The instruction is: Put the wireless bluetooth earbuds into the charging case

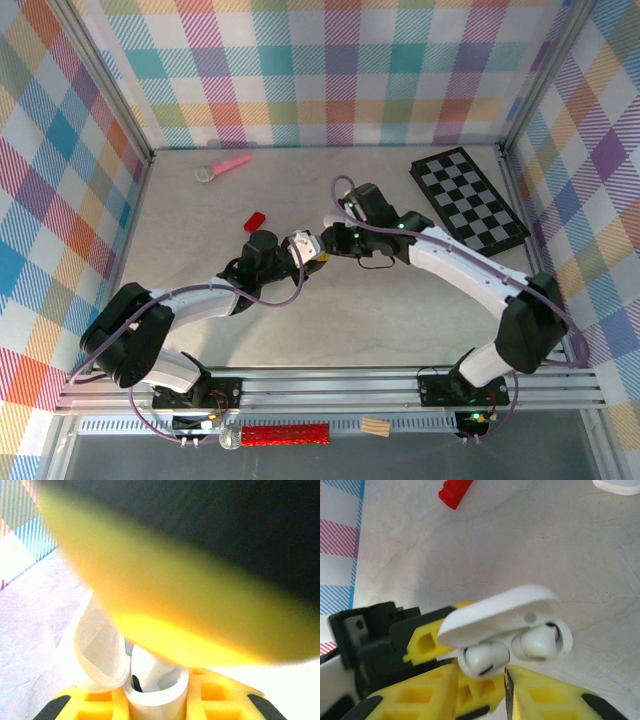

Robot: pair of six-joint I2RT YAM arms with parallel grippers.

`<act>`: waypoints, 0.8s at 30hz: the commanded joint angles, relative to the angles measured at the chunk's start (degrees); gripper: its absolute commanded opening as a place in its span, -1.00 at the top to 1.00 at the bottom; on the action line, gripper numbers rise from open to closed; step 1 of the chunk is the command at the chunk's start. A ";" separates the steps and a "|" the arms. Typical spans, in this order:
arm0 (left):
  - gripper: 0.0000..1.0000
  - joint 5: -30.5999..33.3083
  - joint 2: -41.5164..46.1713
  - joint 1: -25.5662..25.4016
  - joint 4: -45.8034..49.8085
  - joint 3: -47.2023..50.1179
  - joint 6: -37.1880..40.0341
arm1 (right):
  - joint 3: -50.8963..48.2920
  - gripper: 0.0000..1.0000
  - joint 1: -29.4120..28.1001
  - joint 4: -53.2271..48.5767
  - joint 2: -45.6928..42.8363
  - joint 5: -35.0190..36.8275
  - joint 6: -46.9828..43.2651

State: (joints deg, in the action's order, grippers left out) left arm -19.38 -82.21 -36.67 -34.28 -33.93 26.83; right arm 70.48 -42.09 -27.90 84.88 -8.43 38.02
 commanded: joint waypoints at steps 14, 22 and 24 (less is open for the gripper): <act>1.00 -0.77 4.41 -0.34 -0.31 1.06 2.39 | 21.14 -0.04 3.41 -14.57 9.89 4.78 -17.44; 1.00 0.04 5.12 -0.34 0.34 1.15 2.44 | 35.69 -0.01 3.41 -24.79 22.05 -0.32 -21.76; 1.00 0.38 5.39 -0.34 0.70 1.23 2.51 | 37.23 0.00 3.43 -26.69 23.39 -1.31 -23.18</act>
State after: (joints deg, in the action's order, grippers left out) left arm -19.29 -78.46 -36.67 -34.09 -33.17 28.14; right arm 104.68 -38.89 -48.05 107.26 -7.03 18.52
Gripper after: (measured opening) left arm 0.206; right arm 0.502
